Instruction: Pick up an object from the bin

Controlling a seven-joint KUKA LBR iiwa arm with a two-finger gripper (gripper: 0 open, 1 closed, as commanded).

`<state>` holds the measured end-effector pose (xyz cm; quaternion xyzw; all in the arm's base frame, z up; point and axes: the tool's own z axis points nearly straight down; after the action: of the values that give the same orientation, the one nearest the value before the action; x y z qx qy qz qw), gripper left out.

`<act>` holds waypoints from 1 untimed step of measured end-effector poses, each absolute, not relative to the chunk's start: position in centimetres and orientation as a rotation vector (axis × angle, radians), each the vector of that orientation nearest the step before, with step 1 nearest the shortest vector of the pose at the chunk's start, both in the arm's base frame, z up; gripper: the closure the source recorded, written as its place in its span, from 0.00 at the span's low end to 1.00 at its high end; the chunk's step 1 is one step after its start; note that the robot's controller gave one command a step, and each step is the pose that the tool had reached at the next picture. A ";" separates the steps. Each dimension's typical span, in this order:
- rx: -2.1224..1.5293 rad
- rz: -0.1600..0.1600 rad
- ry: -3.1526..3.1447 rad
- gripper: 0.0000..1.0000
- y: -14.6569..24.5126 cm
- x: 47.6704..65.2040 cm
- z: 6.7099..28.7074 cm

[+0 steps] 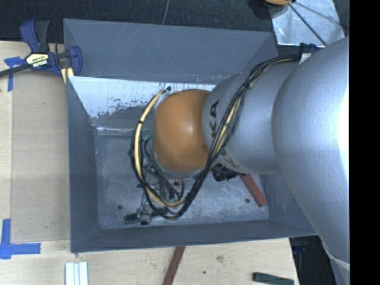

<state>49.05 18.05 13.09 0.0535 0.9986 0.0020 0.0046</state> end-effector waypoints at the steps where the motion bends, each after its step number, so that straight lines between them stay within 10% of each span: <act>1: -0.274 0.001 3.128 1.00 16.5 49.6 7.7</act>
Offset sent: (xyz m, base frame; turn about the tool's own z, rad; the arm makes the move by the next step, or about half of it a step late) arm 0.0000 0.0000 0.0000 0.0000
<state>49.63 16.54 7.70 -0.0871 0.9962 0.0005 0.0007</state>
